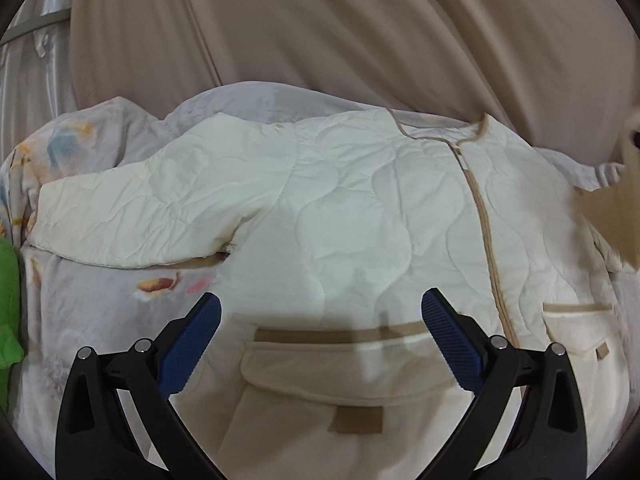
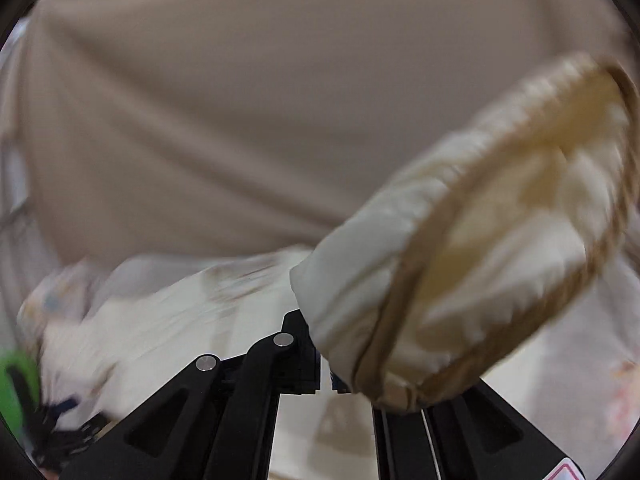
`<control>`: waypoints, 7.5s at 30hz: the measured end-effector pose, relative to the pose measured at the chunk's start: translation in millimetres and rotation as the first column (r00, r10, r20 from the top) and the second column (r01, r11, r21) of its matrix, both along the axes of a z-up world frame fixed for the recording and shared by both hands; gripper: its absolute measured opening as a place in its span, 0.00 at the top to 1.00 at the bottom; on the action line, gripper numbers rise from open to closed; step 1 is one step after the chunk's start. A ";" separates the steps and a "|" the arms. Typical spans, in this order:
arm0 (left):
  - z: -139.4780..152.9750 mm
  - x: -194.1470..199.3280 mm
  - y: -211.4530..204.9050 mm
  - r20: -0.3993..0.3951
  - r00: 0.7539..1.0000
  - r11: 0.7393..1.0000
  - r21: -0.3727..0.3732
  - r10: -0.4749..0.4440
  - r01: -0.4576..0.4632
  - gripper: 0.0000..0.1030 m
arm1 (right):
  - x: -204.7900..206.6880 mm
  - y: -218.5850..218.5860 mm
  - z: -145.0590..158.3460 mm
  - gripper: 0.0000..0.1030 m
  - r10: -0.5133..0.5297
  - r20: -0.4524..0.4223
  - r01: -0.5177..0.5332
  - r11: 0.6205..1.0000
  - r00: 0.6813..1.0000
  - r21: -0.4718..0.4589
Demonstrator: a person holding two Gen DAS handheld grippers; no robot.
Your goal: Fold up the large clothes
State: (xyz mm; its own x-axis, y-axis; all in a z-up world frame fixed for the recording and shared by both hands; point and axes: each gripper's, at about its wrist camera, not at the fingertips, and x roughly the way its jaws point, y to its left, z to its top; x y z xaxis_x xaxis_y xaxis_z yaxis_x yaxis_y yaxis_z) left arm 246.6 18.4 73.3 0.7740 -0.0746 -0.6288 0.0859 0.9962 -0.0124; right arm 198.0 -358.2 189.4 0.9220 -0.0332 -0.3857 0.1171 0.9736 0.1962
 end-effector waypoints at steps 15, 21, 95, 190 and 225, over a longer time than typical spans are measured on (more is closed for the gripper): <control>5.4 72.6 35.8 -0.092 0.990 0.963 -0.256 -0.109 0.083 0.05 | 15.0 139.3 -108.1 0.48 0.266 -0.254 -0.306 0.943 0.930 -0.132; -32.2 123.6 16.1 -0.244 0.957 0.936 -0.346 -0.160 0.068 0.05 | -23.8 15.2 -117.6 0.44 0.062 -0.282 -0.059 0.998 0.957 0.017; -51.1 -78.1 114.6 -0.292 0.941 0.973 -0.200 -0.170 0.114 0.73 | -195.5 -2.7 -186.9 0.91 -0.034 -0.417 0.117 0.977 0.908 0.176; 42.1 -78.0 -31.3 -0.034 0.885 0.874 -0.182 -0.463 0.450 0.38 | -238.5 191.6 -159.0 0.65 0.108 -0.247 -0.144 0.981 0.963 -0.134; -20.6 -19.3 82.8 -0.277 0.888 0.832 -0.525 -0.368 0.181 0.35 | -87.7 64.8 -78.4 0.87 -0.002 -0.169 0.029 0.987 0.986 0.158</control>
